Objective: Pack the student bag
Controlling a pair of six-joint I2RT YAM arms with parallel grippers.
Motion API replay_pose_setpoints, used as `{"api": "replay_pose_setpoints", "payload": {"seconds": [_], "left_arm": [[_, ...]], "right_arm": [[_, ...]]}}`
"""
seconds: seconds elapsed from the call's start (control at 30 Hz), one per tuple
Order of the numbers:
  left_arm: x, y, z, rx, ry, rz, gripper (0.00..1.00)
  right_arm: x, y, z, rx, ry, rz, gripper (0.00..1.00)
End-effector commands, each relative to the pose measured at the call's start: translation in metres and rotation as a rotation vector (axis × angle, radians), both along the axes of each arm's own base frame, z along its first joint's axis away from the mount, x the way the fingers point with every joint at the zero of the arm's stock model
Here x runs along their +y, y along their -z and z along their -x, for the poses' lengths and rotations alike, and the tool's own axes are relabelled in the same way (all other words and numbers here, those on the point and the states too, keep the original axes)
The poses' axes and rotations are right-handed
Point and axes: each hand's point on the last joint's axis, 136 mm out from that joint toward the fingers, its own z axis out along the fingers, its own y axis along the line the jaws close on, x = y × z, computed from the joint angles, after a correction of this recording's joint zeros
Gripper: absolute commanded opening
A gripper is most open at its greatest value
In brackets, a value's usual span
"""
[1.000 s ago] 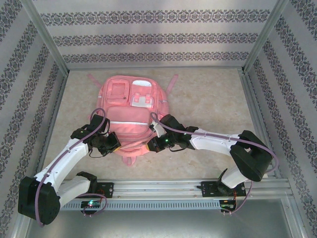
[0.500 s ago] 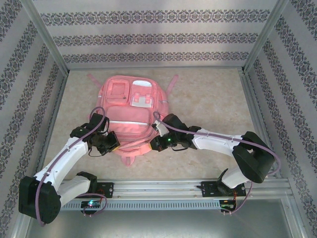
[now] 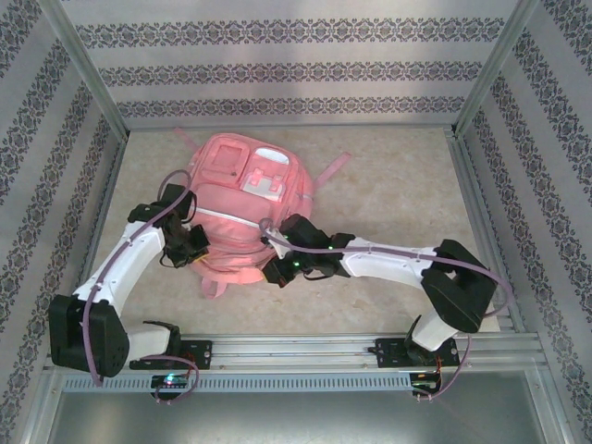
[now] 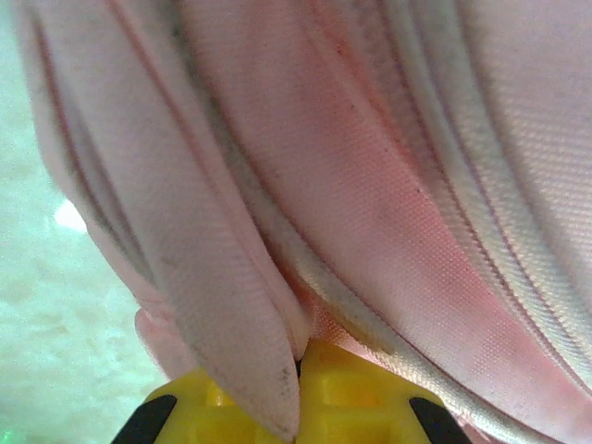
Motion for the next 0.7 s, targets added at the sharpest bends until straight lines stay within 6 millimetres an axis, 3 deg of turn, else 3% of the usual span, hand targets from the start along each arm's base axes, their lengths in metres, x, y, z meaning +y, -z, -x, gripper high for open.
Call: {"api": "replay_pose_setpoints", "payload": {"seconds": [0.0,0.07,0.3,0.4,0.53,0.67], "left_arm": [[-0.005,-0.026,-0.022,-0.121,-0.013,0.051,0.13],[-0.019,-0.026,-0.015,-0.104,-0.065,0.156,0.25],[-0.051,-0.028,0.014,-0.100,-0.261,0.410,0.36],[-0.059,-0.028,0.025,-0.070,-0.283,0.444,0.39],[-0.054,-0.030,0.043,-0.034,-0.332,0.406,0.48],[-0.066,-0.026,0.043,-0.018,-0.421,0.446,0.54]], "right_arm": [[0.019,-0.007,-0.007,0.003,0.009,-0.023,0.00],[0.026,-0.009,-0.014,0.004,0.032,-0.036,0.00],[0.034,-0.006,-0.019,0.023,0.066,-0.056,0.00],[0.035,-0.003,-0.020,0.024,0.070,-0.053,0.00],[0.037,-0.004,-0.021,0.022,0.072,-0.059,0.00],[0.037,-0.001,-0.021,0.022,0.075,-0.060,0.00]]}}
